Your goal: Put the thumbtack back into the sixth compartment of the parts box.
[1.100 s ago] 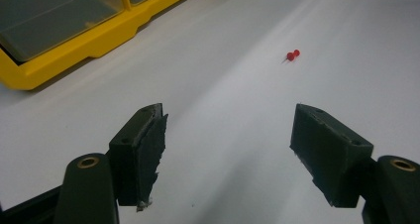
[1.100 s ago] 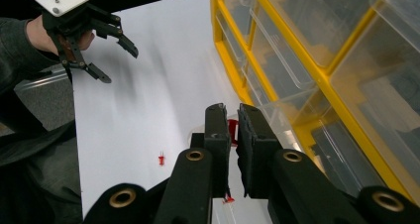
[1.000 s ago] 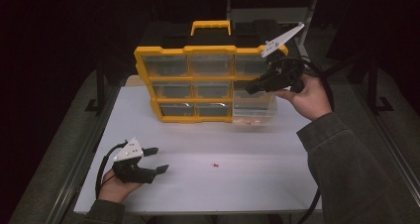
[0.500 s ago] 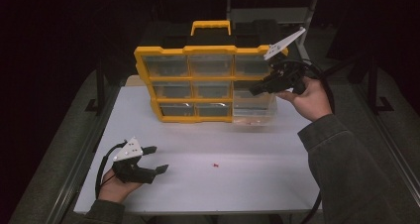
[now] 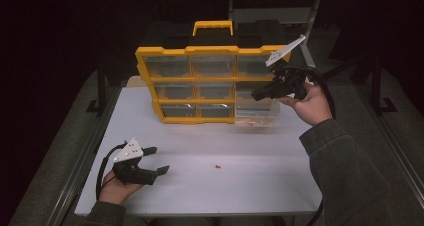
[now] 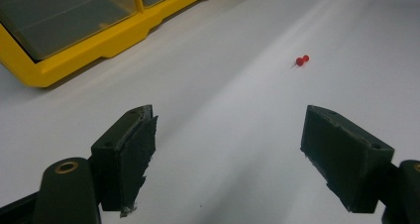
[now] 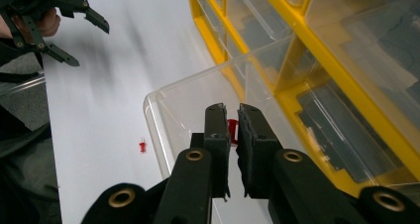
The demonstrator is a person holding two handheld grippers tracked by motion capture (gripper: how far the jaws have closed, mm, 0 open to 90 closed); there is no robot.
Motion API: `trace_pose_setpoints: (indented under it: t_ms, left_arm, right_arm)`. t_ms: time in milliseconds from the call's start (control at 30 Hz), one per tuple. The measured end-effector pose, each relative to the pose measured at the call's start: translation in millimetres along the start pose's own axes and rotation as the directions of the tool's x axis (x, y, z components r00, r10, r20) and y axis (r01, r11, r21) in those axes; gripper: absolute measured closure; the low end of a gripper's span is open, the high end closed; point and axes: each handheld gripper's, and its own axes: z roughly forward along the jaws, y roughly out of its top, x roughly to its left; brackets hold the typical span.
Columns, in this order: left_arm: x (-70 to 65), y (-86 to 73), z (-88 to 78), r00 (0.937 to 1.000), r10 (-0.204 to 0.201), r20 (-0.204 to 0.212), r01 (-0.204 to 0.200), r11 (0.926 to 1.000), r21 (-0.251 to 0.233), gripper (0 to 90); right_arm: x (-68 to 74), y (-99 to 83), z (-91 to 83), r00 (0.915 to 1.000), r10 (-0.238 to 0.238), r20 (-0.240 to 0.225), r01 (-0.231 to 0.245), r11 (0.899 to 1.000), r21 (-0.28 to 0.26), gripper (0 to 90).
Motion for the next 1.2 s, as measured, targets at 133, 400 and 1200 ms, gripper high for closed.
trace_pose_setpoints:
  t_ms: [133, 400, 1200]
  left_arm:
    - [-0.1, -0.2, 0.4, 1.0, -0.004, -0.001, 0.004, 1.0, 0.0, 20.2]
    - [-0.1, -0.5, 0.8, 1.0, -0.007, -0.004, 0.007, 1.0, 0.002, 20.0]
    - [0.6, -0.2, 0.2, 1.0, -0.005, -0.005, 0.005, 1.0, 0.0, 20.1]
  right_arm:
    - [-1.4, -3.7, 4.9, 1.0, 0.005, -0.007, -0.005, 1.0, 0.01, 81.8]
    - [-1.8, -11.6, 16.1, 0.9999, 0.002, -0.015, -0.001, 0.999, 0.037, 81.7]
    - [7.6, -1.1, 3.6, 0.9993, -0.023, -0.029, 0.023, 1.0, -0.011, 75.8]
